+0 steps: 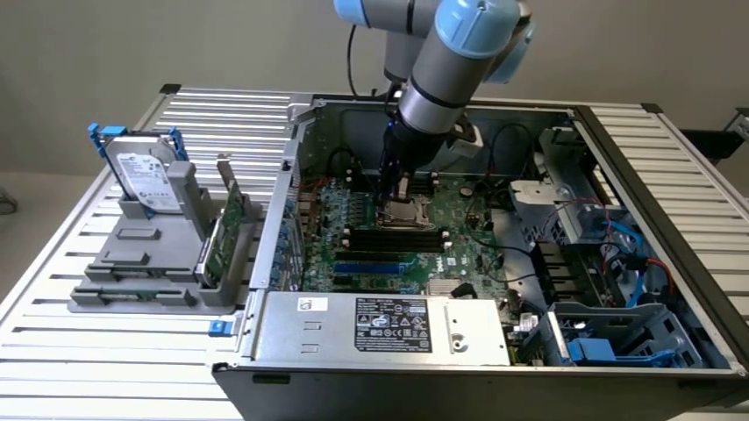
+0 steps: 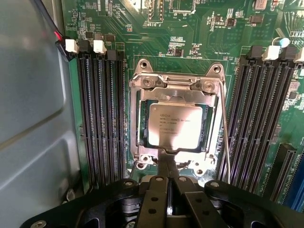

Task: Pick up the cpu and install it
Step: 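Close the cpu cover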

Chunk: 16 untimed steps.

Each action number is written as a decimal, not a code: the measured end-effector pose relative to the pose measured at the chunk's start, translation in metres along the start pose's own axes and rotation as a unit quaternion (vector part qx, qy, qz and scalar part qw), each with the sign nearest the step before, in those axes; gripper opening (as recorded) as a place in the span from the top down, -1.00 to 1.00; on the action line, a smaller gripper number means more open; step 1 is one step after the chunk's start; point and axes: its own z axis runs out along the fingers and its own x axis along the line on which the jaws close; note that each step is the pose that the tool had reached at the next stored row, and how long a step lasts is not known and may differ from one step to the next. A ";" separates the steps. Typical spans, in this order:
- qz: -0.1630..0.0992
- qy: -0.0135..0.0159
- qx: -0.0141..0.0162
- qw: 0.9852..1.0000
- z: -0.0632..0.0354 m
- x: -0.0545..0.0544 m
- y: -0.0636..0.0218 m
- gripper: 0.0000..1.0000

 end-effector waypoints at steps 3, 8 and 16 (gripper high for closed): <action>0.000 0.000 0.000 1.000 0.0013 0.000 0.0004 0.79; 0.000 0.000 0.000 1.000 0.0034 0.000 0.0010 0.79; 0.000 0.000 0.000 1.000 0.0033 0.000 0.0010 0.79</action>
